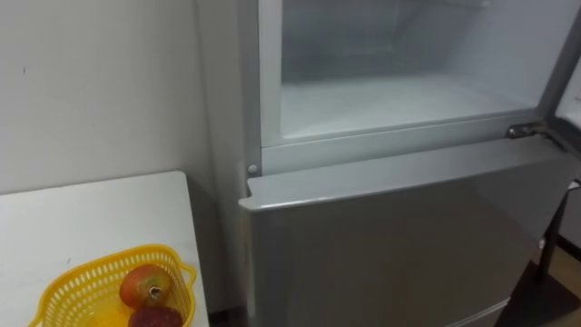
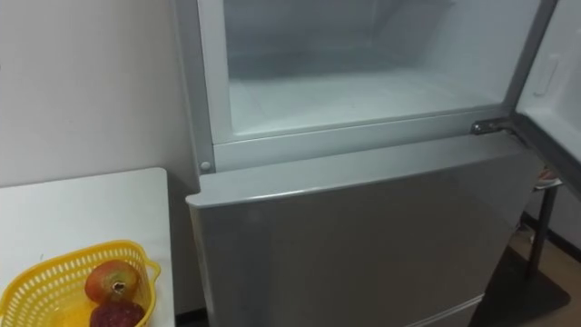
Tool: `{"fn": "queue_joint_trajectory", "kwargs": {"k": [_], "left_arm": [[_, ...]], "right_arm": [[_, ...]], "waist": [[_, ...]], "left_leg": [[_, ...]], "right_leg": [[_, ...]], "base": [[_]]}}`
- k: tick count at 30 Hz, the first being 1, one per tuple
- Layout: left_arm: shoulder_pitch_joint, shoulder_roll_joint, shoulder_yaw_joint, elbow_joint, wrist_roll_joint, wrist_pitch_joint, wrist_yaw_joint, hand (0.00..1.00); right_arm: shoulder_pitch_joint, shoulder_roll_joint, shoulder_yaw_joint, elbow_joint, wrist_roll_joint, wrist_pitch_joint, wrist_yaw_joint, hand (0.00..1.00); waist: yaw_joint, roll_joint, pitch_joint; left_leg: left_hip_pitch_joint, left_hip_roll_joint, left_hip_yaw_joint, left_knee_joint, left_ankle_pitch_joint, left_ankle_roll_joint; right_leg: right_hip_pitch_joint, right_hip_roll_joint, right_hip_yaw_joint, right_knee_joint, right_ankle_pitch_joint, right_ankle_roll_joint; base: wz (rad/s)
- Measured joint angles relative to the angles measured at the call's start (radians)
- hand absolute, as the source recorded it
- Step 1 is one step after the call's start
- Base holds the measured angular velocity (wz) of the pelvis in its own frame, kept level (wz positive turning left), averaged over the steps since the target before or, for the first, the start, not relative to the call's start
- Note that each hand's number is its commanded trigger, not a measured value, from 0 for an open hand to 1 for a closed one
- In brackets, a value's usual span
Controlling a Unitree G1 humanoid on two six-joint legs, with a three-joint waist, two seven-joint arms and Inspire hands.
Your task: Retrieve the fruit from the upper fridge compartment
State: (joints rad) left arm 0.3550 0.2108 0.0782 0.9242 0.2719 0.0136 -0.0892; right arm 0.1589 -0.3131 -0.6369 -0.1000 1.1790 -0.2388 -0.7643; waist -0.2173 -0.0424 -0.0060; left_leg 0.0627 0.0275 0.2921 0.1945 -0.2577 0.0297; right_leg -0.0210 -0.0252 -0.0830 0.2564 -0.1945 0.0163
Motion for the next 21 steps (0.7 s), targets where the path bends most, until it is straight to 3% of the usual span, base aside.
{"fn": "queue_joint_trajectory", "kwargs": {"k": [10,21], "left_arm": [[0.008,-0.002,0.03,0.011,-0.001,-0.022,0.037,0.0],[0.009,-0.009,0.06,0.011,0.005,-0.038,-0.003,0.0]], "right_arm": [[-0.024,-0.01,-0.086,-0.074,-0.009,-0.047,-0.061,0.0],[-0.041,-0.011,-0.084,-0.075,-0.082,-0.045,0.003,0.0]], "waist": [[0.003,-0.01,-0.0011],[0.016,-0.007,0.0011]], "left_leg": [[0.004,-0.003,-0.004,-0.002,0.003,-0.004],[0.006,-0.003,-0.003,-0.002,0.004,-0.004]], "right_leg": [[0.003,0.005,0.001,-0.004,0.0,-0.001],[0.003,0.006,0.001,0.0,0.001,-0.002]], "base": [[0.0],[0.0]]}}
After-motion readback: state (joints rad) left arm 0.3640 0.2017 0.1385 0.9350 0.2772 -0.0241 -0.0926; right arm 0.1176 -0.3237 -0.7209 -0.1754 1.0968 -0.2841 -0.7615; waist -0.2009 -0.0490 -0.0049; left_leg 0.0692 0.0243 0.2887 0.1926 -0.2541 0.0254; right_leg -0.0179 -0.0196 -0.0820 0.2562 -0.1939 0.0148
